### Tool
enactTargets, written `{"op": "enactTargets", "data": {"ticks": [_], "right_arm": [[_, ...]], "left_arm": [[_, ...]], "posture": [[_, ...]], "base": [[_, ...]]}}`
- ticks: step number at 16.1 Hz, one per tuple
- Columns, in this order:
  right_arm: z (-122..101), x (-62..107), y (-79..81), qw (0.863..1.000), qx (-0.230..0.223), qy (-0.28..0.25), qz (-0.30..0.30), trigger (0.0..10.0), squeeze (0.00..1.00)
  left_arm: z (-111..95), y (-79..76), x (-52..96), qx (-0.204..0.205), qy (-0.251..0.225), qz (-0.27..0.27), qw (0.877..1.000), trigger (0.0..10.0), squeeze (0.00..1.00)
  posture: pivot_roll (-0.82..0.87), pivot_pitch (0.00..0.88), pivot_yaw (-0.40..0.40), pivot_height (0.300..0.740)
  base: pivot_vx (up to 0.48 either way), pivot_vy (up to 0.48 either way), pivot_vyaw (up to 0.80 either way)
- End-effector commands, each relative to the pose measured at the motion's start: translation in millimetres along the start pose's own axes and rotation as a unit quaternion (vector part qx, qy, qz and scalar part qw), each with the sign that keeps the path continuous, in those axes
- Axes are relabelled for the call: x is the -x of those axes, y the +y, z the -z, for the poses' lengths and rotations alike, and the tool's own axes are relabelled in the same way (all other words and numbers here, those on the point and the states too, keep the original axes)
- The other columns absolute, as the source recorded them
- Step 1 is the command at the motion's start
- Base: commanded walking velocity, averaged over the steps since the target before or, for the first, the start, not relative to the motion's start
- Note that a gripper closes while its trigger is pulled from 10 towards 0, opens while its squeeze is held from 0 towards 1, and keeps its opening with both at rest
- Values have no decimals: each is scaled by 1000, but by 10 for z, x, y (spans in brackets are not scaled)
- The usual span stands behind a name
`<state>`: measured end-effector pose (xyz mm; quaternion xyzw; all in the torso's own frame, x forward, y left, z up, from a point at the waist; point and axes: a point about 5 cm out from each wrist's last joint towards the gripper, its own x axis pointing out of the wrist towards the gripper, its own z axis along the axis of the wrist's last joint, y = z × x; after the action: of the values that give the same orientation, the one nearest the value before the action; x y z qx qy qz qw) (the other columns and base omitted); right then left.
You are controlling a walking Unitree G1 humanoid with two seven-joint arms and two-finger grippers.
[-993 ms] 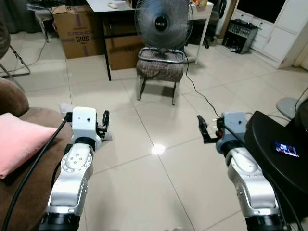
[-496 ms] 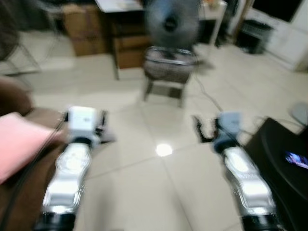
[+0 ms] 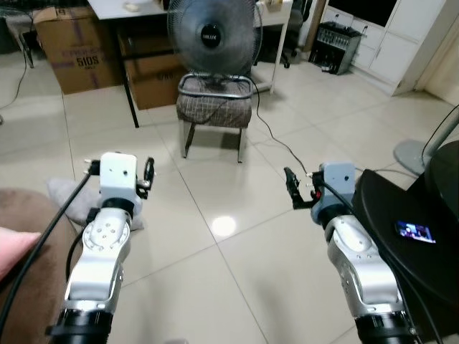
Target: Move the pillow to the sofa from floor
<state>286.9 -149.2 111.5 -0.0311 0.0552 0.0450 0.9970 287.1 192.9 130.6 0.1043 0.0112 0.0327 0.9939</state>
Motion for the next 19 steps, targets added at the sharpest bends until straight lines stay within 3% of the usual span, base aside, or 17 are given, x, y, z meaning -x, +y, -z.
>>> {"op": "enactTargets", "data": {"ticks": [1, 19], "right_arm": [[20, 26, -110, 1000, 6, 2, 20, 10000, 0], [31, 101, -169, 1000, 12, 9, 24, 10000, 0]], "left_arm": [[-12, -94, 1, 2, -3, 14, 1000, 10000, 0], [52, -113, 39, 9, 10, 16, 1000, 10000, 0]], "posture": [[-1, 0, -16, 740], [-26, 0, -8, 740]], "base": [[319, 0, 0], [340, 0, 0]]}}
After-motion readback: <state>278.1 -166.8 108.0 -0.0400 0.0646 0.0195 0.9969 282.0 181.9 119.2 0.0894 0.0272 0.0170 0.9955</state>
